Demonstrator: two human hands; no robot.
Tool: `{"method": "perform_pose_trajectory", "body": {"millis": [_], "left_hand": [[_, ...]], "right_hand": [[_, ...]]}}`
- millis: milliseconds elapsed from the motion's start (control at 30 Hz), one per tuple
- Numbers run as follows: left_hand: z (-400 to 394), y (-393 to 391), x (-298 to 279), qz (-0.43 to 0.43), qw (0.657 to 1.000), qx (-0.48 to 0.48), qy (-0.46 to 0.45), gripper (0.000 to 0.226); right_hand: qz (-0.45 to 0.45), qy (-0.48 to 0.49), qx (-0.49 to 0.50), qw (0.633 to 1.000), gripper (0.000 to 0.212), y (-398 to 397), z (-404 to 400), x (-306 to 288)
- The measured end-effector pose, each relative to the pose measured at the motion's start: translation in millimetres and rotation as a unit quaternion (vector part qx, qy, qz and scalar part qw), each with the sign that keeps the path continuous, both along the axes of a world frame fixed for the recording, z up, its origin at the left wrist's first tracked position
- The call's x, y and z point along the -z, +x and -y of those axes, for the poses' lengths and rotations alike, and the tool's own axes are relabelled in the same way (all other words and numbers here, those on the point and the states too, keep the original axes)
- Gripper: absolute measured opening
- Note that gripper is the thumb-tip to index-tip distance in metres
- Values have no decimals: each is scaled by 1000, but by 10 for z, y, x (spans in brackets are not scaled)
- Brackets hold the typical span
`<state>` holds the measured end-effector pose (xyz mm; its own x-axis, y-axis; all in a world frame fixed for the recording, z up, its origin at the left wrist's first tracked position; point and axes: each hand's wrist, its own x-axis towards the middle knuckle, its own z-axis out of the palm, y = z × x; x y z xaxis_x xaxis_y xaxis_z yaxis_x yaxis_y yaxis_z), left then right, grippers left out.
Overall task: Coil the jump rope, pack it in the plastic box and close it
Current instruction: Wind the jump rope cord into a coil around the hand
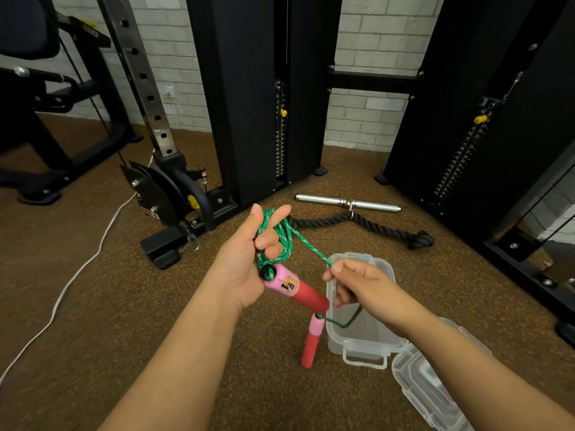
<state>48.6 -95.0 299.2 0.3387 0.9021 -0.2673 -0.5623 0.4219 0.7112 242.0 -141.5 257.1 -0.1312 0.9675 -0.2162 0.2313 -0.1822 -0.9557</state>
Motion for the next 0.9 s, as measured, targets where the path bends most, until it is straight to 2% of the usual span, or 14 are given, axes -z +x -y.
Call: {"method": "perform_pose_trajectory", "body": {"millis": [100, 233, 300, 467, 600, 767, 833, 900], "left_hand": [[-32, -47, -4, 13, 1000, -24, 0, 49], [-47, -52, -1, 25, 999, -43, 1, 47], [-48, -47, 0, 24, 998, -50, 6, 46], [-63, -85, -3, 34, 996, -82, 14, 44], [-81, -129, -11, 28, 993, -112, 19, 43], [-94, -176, -21, 28, 991, -132, 23, 42], [-101, -203, -22, 33, 989, -140, 21, 42], [-111, -233, -29, 37, 988, -151, 22, 43]], "right_hand": [[34, -8, 10, 999, 25, 13, -12, 22], [126, 16, 40, 991, 19, 11, -21, 19], [155, 5, 43, 987, 22, 13, -15, 15], [87, -91, 10, 992, 30, 38, 9, -1], [15, -87, 11, 996, 27, 77, -6, -33], [41, -76, -26, 996, 28, 56, 17, -64], [40, -46, 7, 998, 20, 51, 7, -54], [-5, -33, 77, 996, 13, 94, -28, -30]]}}
